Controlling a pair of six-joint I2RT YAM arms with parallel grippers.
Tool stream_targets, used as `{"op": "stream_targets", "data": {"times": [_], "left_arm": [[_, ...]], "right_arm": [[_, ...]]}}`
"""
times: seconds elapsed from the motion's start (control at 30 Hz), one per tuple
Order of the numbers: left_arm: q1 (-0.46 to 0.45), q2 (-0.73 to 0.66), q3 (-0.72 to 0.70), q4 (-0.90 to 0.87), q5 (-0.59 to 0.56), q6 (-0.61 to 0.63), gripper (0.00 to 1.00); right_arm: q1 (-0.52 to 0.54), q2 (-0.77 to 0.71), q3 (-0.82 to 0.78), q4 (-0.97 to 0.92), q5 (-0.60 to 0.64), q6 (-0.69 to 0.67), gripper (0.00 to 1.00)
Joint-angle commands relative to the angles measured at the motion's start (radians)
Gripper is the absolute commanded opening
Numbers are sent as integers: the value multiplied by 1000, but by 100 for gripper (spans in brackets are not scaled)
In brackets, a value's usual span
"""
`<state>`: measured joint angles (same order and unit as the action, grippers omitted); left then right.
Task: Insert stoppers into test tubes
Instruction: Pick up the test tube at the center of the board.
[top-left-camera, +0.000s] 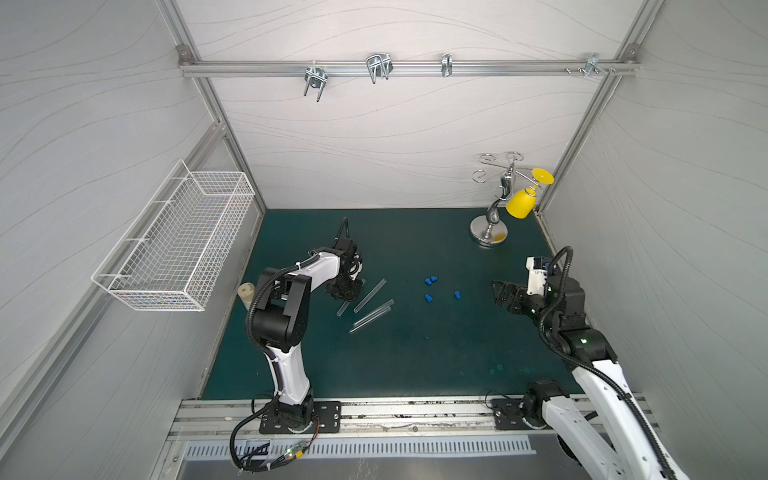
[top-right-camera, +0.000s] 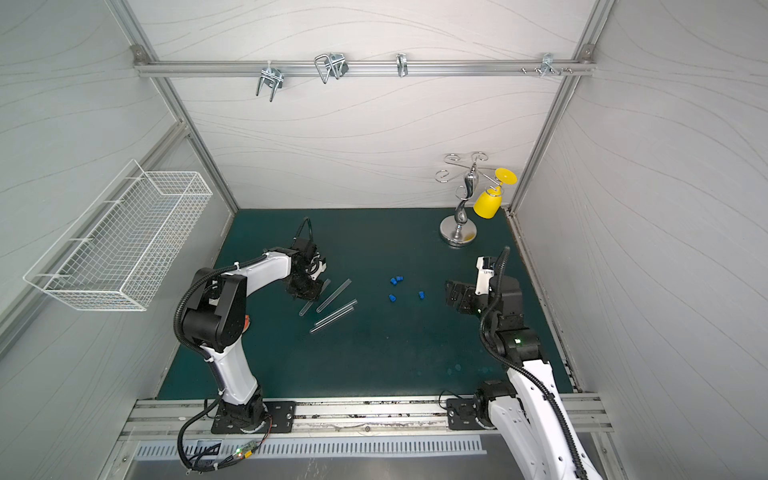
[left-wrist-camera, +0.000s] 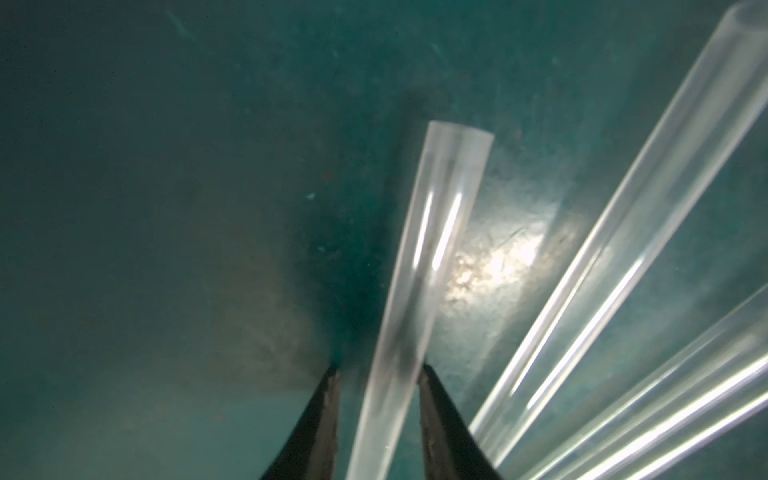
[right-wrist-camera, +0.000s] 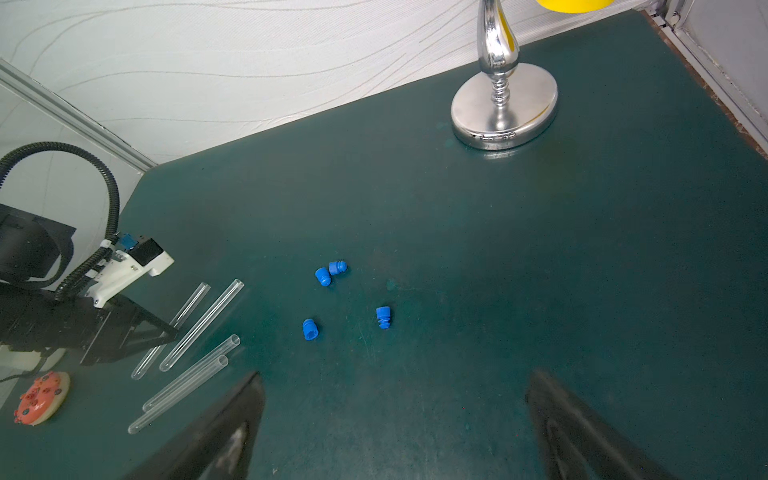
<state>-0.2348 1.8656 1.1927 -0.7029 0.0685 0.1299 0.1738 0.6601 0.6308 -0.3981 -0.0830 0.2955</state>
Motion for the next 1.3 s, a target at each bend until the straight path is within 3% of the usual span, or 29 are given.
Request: {"op": "stream_targets", "data": {"times": [0.0, 0.37, 0.6, 0.8, 0.97, 1.27], "left_arm": [[-5, 34, 32, -30, 4, 13, 29], [-5, 25, 21, -30, 7, 24, 9], [-5, -45, 7, -24, -7, 39, 8], [-25, -195, -6, -23, -48, 94, 7], [-84, -363, -45, -10, -61, 194, 7], [-196, -623, -83, -14, 27, 361, 7]], "right_arm": [[5, -2, 3, -14, -9, -6, 99], [5, -3, 9, -21, -18, -3, 99], [7, 1, 20, -30, -39, 5, 99], [44, 35, 79, -70, -93, -2, 99], [58, 79, 158, -134, -240, 1, 99], [155, 218, 302, -169, -396, 109, 99]]}}
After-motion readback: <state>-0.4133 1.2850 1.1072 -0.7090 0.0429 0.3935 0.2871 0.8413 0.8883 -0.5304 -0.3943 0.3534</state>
